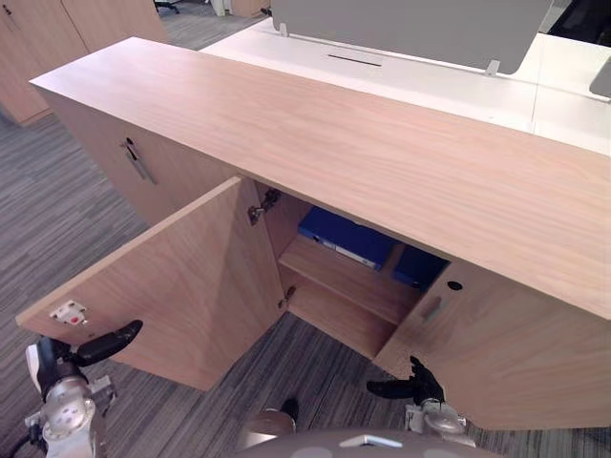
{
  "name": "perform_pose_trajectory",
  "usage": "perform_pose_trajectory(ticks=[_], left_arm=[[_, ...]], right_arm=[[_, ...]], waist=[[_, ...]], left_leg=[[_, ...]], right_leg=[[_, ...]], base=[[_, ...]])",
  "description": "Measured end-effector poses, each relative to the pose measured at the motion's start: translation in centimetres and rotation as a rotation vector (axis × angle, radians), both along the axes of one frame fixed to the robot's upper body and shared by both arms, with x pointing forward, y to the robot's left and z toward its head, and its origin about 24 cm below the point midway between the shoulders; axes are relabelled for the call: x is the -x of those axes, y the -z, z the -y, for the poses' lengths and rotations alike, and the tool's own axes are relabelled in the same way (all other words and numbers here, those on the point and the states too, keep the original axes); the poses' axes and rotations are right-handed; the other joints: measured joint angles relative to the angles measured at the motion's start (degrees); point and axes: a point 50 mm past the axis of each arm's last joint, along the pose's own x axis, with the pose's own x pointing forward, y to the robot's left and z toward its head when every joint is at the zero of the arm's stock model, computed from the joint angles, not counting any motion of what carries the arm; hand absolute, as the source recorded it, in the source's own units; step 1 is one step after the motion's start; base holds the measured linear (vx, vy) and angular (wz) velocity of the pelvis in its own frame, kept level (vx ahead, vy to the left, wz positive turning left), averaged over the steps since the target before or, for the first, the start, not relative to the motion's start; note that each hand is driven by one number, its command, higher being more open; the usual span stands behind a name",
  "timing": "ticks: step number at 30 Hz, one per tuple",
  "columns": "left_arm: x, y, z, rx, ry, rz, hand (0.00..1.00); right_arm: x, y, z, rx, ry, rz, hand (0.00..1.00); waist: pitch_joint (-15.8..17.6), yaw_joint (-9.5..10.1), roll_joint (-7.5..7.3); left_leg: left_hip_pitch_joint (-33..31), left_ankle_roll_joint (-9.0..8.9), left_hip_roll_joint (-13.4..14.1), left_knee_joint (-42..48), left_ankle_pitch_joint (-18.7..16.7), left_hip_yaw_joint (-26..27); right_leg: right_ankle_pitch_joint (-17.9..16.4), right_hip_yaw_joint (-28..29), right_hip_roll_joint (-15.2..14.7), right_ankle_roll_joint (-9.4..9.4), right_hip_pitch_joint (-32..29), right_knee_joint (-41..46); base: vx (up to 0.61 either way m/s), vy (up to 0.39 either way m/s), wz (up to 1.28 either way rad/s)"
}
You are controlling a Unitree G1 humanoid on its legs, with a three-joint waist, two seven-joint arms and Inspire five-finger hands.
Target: Walk over to the cabinet, pick up the folder, carry it to the office cabinet, place the folder inside the office cabinet, then close the office cabinet door
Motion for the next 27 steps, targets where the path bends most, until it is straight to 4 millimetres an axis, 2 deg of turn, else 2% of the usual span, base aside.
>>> perform_pose_trajectory(ticks=[8, 13, 20, 24, 26, 27], left_arm=[[-0.2, 1.1, 1.7, 0.082, -0.008, 0.054, 1.0], [-0.4, 1.8, 2.8, 0.12, 0.004, 0.061, 1.0], [-0.7, 2.2, 3.6, 0.157, 0.019, 0.073, 1.0], [-0.6, 3.1, 4.9, 0.191, 0.043, 0.051, 1.0], [-0.8, 3.7, 6.0, 0.217, 0.061, 0.046, 1.0], [-0.7, 4.0, 6.5, 0.232, 0.072, 0.037, 1.0]], right_arm=[[0.0, 0.1, -0.7, -0.007, -0.053, -0.013, 1.0], [-0.3, 0.1, -1.2, -0.007, -0.095, -0.009, 1.0], [-0.9, -0.1, -1.4, 0.002, -0.133, 0.001, 1.0], [-0.9, -0.2, -0.7, 0.02, -0.138, 0.0, 1.0], [-1.2, -0.3, -0.3, 0.033, -0.138, 0.007, 1.0], [-1.5, -0.4, -0.2, 0.036, -0.138, 0.012, 1.0]], waist=[[0.2, -0.02, 0.58], [0.4, -0.01, 1.53], [0.4, -0.06, 2.15], [0.7, -0.59, 3.27], [0.9, -0.66, 4.22], [0.9, -0.87, 4.19]], left_leg=[[0.5, -0.21, 0.4, -1.8, 1.8, 0.8], [0.2, -0.34, 0.6, -1.8, 2.5, 0.8], [-0.5, -0.81, 1.2, -1.5, 3.1, 1.1], [-1.3, -0.86, 1.4, -0.2, 3.0, 1.8], [-3.5, -0.88, 1.4, 1.2, 2.8, 3.0], [-5.4, -0.99, 1.2, 2.6, 1.8, 5.7]], right_leg=[[1.3, 1.5, 0.5, 0.46, -0.6, -0.4], [1.8, 2.1, 0.8, 0.42, -1.0, -0.4], [2.0, 3.5, 1.4, 0.21, -2.1, 0.4], [2.0, 4.7, 1.7, 0.33, -2.6, 1.0], [1.9, 5.2, 1.6, 0.45, -4.8, 2.3], [1.8, 6.1, 0.9, 0.34, -6.5, 2.5]], base=[[-0.05, 0.011, -0.05], [-0.04, -0.003, 0.0], [-0.05, -0.008, -0.02], [-0.08, -0.007, 0.01], [-0.1, 0.022, 0.04], [-0.08, 0.042, 0.0]])
